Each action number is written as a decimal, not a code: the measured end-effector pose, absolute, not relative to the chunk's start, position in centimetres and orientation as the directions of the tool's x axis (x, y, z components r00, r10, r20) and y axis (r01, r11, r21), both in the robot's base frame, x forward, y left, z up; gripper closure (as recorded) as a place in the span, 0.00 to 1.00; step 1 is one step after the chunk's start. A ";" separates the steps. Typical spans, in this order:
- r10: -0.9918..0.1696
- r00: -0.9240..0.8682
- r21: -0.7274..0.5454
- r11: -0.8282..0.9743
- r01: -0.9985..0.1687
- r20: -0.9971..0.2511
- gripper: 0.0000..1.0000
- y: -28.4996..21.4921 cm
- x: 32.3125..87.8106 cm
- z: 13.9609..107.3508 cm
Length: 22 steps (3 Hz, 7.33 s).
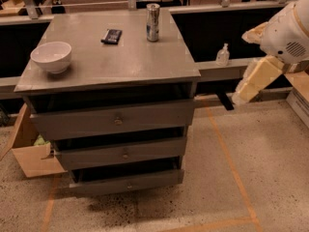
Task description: Move redbull can near white bowl
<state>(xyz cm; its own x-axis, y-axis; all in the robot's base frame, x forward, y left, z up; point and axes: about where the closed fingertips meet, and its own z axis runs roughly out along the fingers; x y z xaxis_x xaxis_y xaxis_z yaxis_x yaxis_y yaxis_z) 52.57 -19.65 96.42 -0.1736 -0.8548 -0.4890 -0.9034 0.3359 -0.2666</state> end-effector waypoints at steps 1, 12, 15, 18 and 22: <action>-0.731 -0.147 -0.257 0.411 -0.875 -0.667 0.00 -17.5 58.8 96.5; -0.133 -0.070 -0.088 0.891 -0.446 -0.989 0.00 -7.7 92.6 91.3; -0.130 0.002 -0.105 0.797 -0.595 -0.992 0.00 -3.4 96.3 93.5; -0.021 -0.040 0.010 0.756 -0.654 -0.999 0.39 -0.8 97.7 91.9; -0.092 -0.017 -0.037 0.557 -0.830 -0.996 1.00 1.2 90.0 97.1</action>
Offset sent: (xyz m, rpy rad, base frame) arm 0.1974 0.0629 0.0214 0.6518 -0.1903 -0.1348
